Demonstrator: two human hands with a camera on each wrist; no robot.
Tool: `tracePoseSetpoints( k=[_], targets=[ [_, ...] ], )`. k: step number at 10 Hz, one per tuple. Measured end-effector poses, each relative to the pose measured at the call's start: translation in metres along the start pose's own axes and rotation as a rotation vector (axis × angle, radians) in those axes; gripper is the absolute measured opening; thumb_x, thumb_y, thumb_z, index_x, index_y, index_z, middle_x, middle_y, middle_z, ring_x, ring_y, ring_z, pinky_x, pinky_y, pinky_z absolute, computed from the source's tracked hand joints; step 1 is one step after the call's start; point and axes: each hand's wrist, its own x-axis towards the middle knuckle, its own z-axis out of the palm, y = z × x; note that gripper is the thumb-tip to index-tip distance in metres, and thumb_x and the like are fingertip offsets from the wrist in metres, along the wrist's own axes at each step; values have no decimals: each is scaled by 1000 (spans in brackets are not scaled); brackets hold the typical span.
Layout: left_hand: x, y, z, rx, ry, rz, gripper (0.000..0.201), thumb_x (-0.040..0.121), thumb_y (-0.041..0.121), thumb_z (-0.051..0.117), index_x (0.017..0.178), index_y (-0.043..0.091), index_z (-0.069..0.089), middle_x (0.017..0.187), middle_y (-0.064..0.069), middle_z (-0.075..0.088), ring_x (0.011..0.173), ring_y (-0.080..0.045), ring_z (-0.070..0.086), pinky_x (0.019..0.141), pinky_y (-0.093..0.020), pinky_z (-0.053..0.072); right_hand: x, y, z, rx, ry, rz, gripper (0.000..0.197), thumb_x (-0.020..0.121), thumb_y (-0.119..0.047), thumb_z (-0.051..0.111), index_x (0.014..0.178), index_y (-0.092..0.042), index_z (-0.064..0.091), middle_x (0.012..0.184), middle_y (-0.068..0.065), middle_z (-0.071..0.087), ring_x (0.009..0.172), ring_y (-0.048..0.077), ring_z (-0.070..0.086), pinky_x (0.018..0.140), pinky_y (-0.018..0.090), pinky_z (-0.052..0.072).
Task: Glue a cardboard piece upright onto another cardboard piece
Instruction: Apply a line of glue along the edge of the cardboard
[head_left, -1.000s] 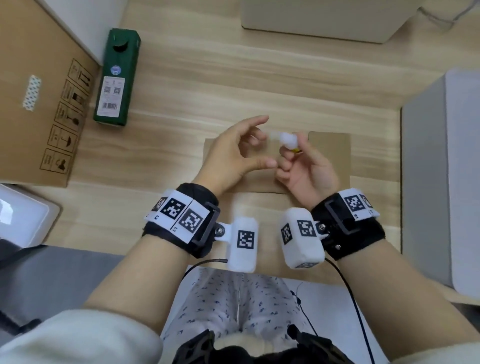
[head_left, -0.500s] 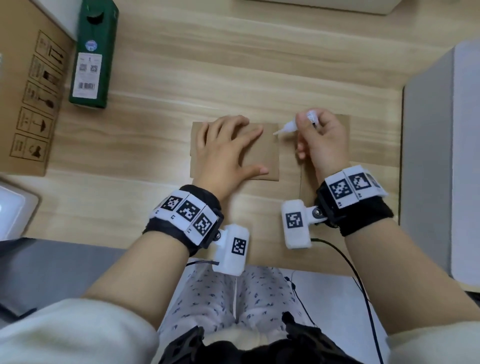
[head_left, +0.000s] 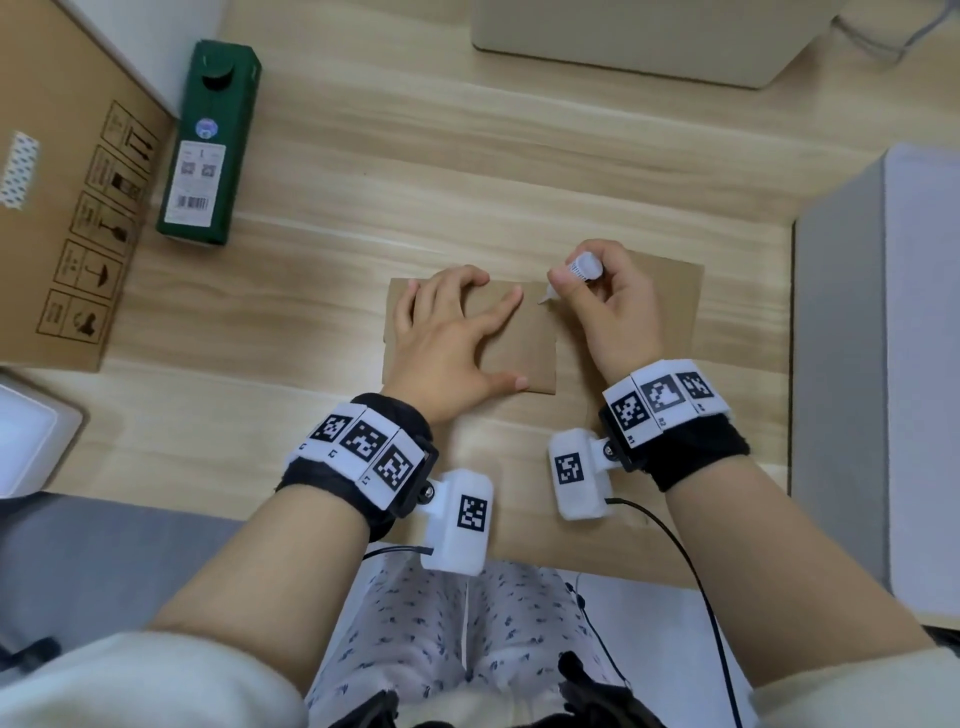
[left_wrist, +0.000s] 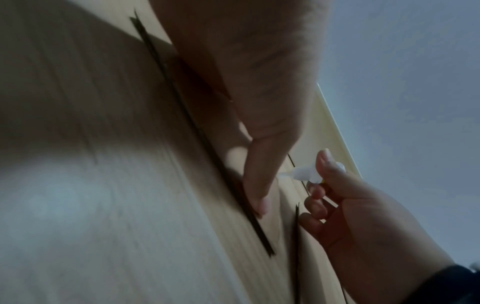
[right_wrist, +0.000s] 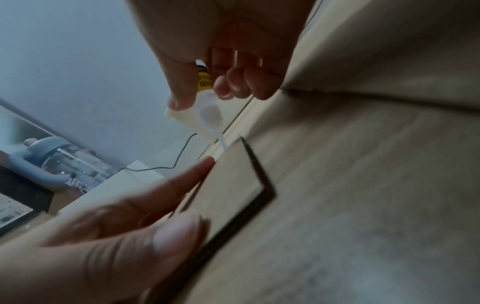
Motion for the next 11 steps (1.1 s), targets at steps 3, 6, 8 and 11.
tracePoseSetpoints(
  k=[3, 6, 8, 11],
  targets=[
    [1, 0, -1, -1, -20, -9, 80, 60, 58, 67, 132, 47, 33, 140, 3, 27, 135, -14, 15, 112, -40, -8, -6, 1, -5, -67, 15, -18, 15, 76, -33, 62, 80, -20, 58, 62, -14, 48, 52, 1, 39, 57, 15, 33],
    [1, 0, -1, 2, -28, -9, 80, 61, 59, 67, 132, 47, 32, 140, 3, 26, 135, -15, 14, 112, -40, -8, -7, 1, -3, -47, 11, -24, 12, 75, -33, 62, 80, -22, 58, 65, -12, 50, 53, 3, 37, 56, 16, 33],
    [1, -1, 0, -18, -24, -6, 80, 61, 58, 67, 132, 47, 33, 139, 3, 27, 135, -15, 14, 112, -39, -9, -15, 6, -5, -84, -37, -20, 14, 75, -35, 62, 79, -22, 56, 61, -15, 52, 52, 2, 42, 59, 19, 36],
    [1, -1, -1, -26, -30, -1, 80, 61, 56, 68, 132, 46, 33, 140, 2, 27, 136, -16, 13, 112, -39, -9, -8, 0, -4, -119, -8, -31, 14, 74, -37, 61, 79, -24, 56, 62, -10, 51, 53, 2, 41, 60, 24, 38]
  ],
)
